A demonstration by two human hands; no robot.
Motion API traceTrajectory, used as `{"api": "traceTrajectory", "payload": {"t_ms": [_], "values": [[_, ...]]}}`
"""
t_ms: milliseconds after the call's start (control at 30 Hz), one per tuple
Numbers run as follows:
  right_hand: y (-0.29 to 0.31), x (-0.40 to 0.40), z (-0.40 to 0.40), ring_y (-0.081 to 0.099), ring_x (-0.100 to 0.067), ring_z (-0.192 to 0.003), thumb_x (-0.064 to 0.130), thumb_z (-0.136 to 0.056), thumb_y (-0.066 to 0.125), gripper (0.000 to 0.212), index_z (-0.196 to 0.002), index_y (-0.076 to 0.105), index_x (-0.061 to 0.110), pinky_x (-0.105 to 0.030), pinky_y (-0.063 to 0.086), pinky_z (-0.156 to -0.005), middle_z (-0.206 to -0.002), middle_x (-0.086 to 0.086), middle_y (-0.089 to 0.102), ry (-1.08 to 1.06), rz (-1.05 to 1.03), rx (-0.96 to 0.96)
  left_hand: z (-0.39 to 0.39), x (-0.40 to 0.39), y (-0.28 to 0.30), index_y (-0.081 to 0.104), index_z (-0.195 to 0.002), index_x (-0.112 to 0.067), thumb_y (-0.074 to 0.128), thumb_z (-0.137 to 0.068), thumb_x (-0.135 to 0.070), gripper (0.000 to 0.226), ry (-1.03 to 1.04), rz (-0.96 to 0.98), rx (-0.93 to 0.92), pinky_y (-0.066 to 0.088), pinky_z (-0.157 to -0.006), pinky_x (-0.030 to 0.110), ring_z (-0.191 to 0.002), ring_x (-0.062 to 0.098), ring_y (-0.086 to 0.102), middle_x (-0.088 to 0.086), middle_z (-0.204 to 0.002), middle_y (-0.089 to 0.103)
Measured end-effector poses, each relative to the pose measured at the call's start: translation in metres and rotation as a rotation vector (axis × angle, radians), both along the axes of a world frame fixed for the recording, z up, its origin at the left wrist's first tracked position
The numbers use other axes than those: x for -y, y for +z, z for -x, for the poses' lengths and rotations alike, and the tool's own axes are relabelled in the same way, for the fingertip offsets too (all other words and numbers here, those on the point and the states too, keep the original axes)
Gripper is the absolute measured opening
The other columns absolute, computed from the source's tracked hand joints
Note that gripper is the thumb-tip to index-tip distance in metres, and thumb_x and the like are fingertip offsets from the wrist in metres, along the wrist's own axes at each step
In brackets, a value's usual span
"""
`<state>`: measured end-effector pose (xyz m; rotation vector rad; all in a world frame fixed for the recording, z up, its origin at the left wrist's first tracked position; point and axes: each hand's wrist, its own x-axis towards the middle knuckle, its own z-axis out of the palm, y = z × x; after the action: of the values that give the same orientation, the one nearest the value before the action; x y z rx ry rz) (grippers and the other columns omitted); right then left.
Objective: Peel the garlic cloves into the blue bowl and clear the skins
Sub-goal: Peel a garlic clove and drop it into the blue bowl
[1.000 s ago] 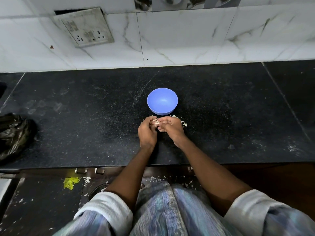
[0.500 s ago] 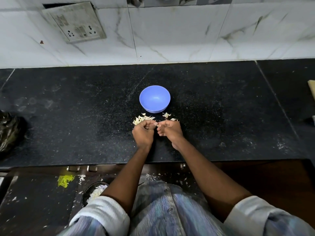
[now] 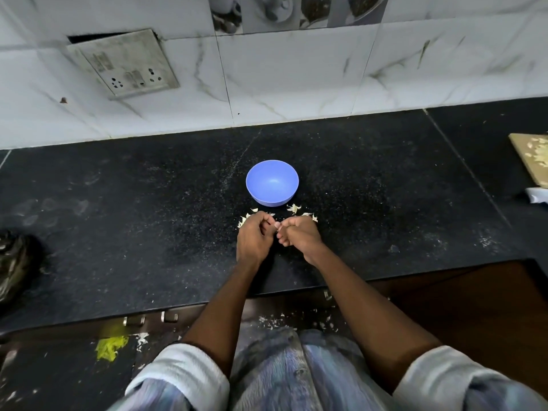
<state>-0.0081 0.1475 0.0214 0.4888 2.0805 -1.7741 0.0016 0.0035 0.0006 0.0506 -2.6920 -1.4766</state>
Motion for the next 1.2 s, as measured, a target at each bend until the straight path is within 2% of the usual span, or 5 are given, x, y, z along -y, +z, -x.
{"api": "traceTrajectory", "payload": {"t_ms": [333,633,833,1067,1200], "values": [[-0.004,0.007,-0.017,0.060,-0.011,-0.054,0.010,-0.095,0.070,0.015,-0.087,0.076,-0.002,-0.018,0.049,-0.052,-0.069,-0.012,0.069,-0.043,-0.084,-0.088,0.001,0.008,-0.014,0.048,-0.089,-0.019,0.057,-0.102,-0.011,0.018,-0.277,0.097,0.011,0.033,-0.067,0.028,-0.077,0.018,0.047,-0.006,-0.083,0.055],[0.001,0.008,-0.013,0.062,-0.011,-0.056,0.003,-0.091,0.070,0.009,-0.087,0.078,0.001,-0.020,0.052,-0.055,-0.071,-0.013,0.072,-0.035,-0.081,-0.029,-0.001,0.005,-0.020,0.040,-0.087,-0.033,0.041,-0.101,-0.032,0.014,-0.266,0.091,0.034,0.043,-0.071,0.042,-0.078,0.017,0.046,-0.011,-0.085,0.050],[0.006,0.007,-0.005,0.060,-0.012,-0.053,-0.010,-0.083,0.059,0.020,-0.087,0.078,-0.004,-0.021,0.051,-0.052,-0.068,-0.014,0.071,-0.092,-0.032,0.038,-0.001,0.000,-0.016,0.039,-0.090,-0.031,0.039,-0.099,-0.029,0.010,-0.229,0.121,0.032,0.046,-0.075,0.047,-0.083,0.023,0.048,-0.009,-0.087,0.051],[-0.003,0.000,0.000,0.059,-0.011,-0.053,-0.009,-0.085,0.063,0.015,-0.092,0.077,-0.006,-0.018,0.047,-0.049,-0.067,-0.010,0.070,-0.150,0.064,0.060,0.004,-0.006,-0.013,0.053,-0.087,-0.025,0.052,-0.103,-0.023,0.017,-0.107,-0.136,0.095,0.052,-0.071,0.044,-0.077,0.014,0.054,-0.002,-0.084,0.062],[-0.007,-0.004,0.000,0.062,-0.011,-0.059,0.001,-0.093,0.069,0.010,-0.099,0.074,-0.005,-0.020,0.051,-0.055,-0.075,-0.012,0.072,-0.173,0.146,0.050,0.001,-0.004,-0.014,0.064,-0.094,-0.012,0.062,-0.105,-0.011,0.011,-0.024,-0.297,0.143,0.055,-0.070,0.031,-0.074,0.008,0.058,-0.002,-0.083,0.064]]}}
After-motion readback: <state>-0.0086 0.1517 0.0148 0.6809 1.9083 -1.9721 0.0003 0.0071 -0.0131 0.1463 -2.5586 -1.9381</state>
